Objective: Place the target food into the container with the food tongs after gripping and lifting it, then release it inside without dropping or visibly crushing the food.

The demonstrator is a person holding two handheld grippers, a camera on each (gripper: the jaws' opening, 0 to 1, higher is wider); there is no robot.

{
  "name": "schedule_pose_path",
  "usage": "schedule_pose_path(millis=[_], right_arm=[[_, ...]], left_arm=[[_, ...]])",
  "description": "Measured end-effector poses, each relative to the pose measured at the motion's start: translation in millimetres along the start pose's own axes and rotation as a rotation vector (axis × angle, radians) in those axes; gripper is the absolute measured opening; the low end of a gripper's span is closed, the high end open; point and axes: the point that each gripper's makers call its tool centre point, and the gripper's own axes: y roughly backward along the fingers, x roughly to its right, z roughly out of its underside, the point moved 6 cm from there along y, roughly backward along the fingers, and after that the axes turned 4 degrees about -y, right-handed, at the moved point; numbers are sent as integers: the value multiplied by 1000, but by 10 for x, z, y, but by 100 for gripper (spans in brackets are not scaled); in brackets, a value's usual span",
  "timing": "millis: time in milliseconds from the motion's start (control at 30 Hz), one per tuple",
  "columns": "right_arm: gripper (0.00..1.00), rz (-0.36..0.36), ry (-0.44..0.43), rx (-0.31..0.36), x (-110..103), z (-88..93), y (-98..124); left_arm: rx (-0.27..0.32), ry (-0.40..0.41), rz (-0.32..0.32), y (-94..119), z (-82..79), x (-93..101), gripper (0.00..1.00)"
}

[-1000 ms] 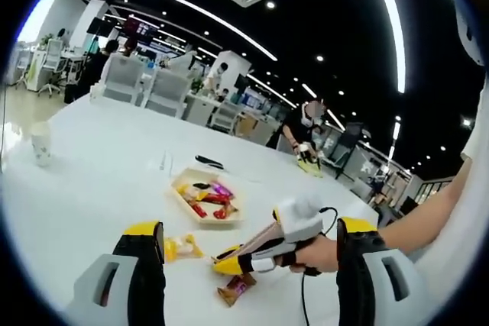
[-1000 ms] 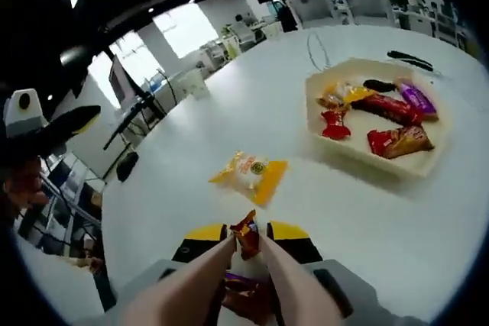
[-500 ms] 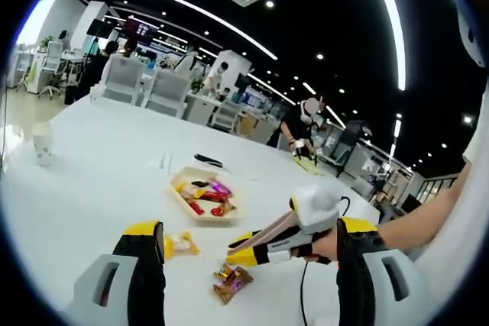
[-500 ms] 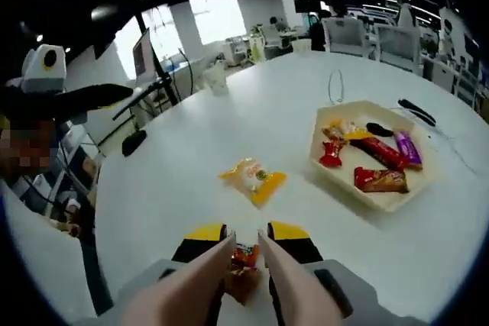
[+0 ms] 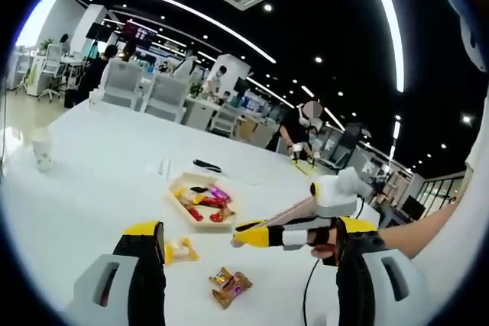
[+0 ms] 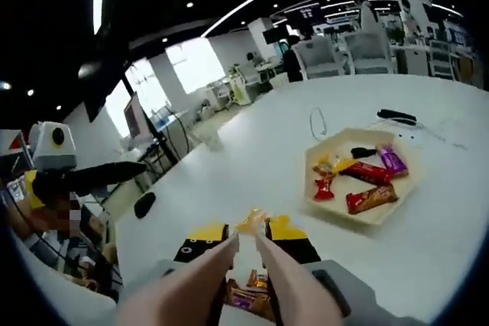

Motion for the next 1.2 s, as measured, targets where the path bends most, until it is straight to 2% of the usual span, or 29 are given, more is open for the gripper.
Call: schedule_pose_path(millis=[67, 100, 167, 367, 433, 500, 567, 600, 633, 733, 900, 967, 1100, 1133, 1200], right_arm=[[15, 22, 21, 51, 4, -145, 96], [14, 2, 14, 40, -32, -206, 171], [13, 30, 35, 105, -52, -337, 269], [15, 21, 58, 131, -169, -368, 395], [18, 12, 109, 98, -191, -326, 386], [22, 37, 184, 59, -171, -249, 367], [24, 10, 229, -25, -167, -97, 307], [24, 5, 277, -46, -160, -50, 278], [24, -15, 329, -106, -157, 46, 237], [24, -11, 400, -202, -92, 213, 137], [25, -27, 420, -261, -20, 319, -5], [26, -45, 464, -296, -15, 358, -65], [26, -43, 527, -343, 34, 451, -188], [26, -51, 548, -368, 37, 488, -225], [26, -70, 564, -377, 27, 525, -284]], left_arm=[[22, -2, 2, 35, -46, 12, 93], [31, 1, -3, 44, -70, 14, 92], [35, -23, -10, 46, -125, 32, 92], [42, -28, -4, 30, -140, 62, 92], [36, -26, -5, 52, -89, 49, 92], [31, -14, -5, 88, -34, 24, 92], [18, -8, -8, 122, 31, 3, 92], [10, -6, -7, 135, 58, -5, 92], [4, -5, -7, 148, 81, -15, 92], [-6, -4, -11, 213, 119, -50, 92], [14, 10, -36, 294, 105, -137, 92], [19, 14, -44, 316, 111, -168, 92], [-1, -4, -61, 340, 137, -197, 92], [-3, -13, -60, 347, 139, -196, 92], [-12, -22, -55, 349, 148, -198, 92]])
